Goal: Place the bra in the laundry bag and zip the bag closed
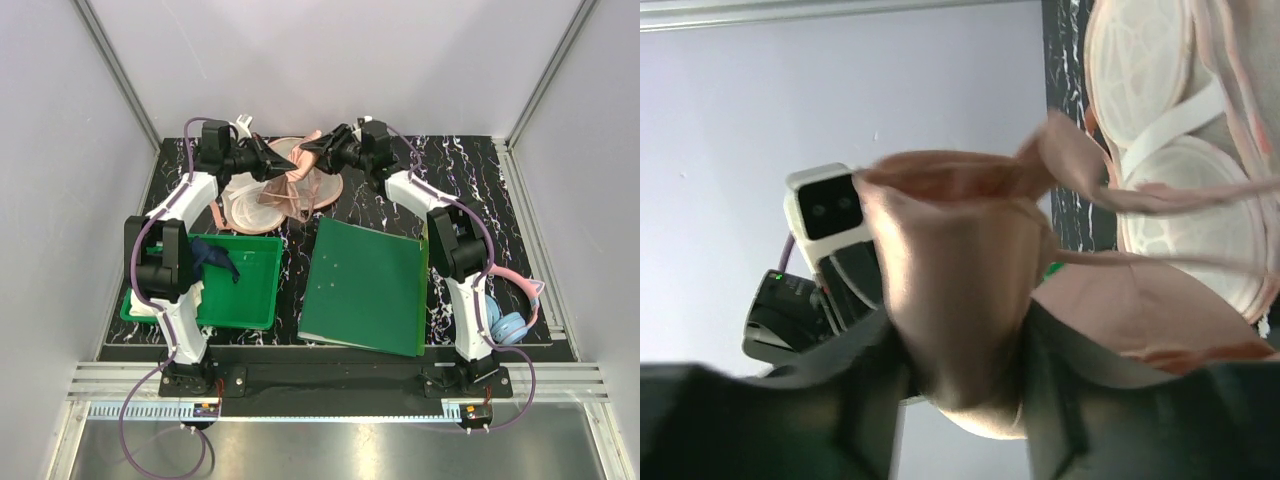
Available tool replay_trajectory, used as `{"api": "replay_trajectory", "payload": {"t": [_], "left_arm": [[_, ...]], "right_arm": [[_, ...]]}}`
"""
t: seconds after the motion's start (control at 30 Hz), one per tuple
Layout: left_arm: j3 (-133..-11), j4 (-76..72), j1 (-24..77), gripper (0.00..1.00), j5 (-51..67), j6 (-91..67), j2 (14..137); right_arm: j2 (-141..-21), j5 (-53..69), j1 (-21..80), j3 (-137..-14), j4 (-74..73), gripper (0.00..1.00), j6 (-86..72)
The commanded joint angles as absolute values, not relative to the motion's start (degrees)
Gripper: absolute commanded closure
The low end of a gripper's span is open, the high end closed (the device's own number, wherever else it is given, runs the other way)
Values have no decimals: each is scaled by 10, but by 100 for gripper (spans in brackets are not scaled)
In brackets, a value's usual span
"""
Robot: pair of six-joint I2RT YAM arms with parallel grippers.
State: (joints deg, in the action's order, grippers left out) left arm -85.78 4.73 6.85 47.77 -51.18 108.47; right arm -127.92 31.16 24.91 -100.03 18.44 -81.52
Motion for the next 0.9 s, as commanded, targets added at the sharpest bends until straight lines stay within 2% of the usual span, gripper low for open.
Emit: {"api": "replay_trajectory", "payload": {"t": [0.0, 0.07, 0.1, 0.13, 0.2, 0.27, 0.43, 0.5, 0.6, 0.77, 0.87], "left_arm": [[-868, 62, 67, 92, 491, -490, 1063], [-867, 68, 66, 81, 491, -479, 1058], [-868, 82, 62, 62, 486, -474, 1056], [-867, 92, 58, 53, 479, -469, 1051], [-863, 116, 45, 43, 447, -456, 1032], [-868, 139, 38, 39, 419, -429, 1016], [-888, 196, 32, 38, 367, -399, 1006], [-875, 196, 31, 39, 346, -402, 1001], [-846, 197, 24, 39, 314, -410, 982], [-804, 227, -6, 40, 264, -427, 964], [-808, 270, -30, 40, 225, -405, 958]], "right_arm": [[-1259, 333, 243, -1066, 141, 58, -731], [-1262, 344, 241, -1077, 139, 64, -711], [-1267, 351, 238, -1084, 128, 74, -701], [-1270, 356, 235, -1093, 117, 78, -687], [-1275, 364, 231, -1114, 86, 85, -637], [-1278, 360, 230, -1150, 52, 91, -570], [-1302, 269, 237, -1274, -189, 92, -413], [-1330, 221, 255, -1370, -309, 88, -326], [-1361, 130, 283, -1445, -393, 83, -262], [-1426, 22, 340, -1498, -430, 77, -229], [-1486, -37, 389, -1569, -447, 66, -183]]}}
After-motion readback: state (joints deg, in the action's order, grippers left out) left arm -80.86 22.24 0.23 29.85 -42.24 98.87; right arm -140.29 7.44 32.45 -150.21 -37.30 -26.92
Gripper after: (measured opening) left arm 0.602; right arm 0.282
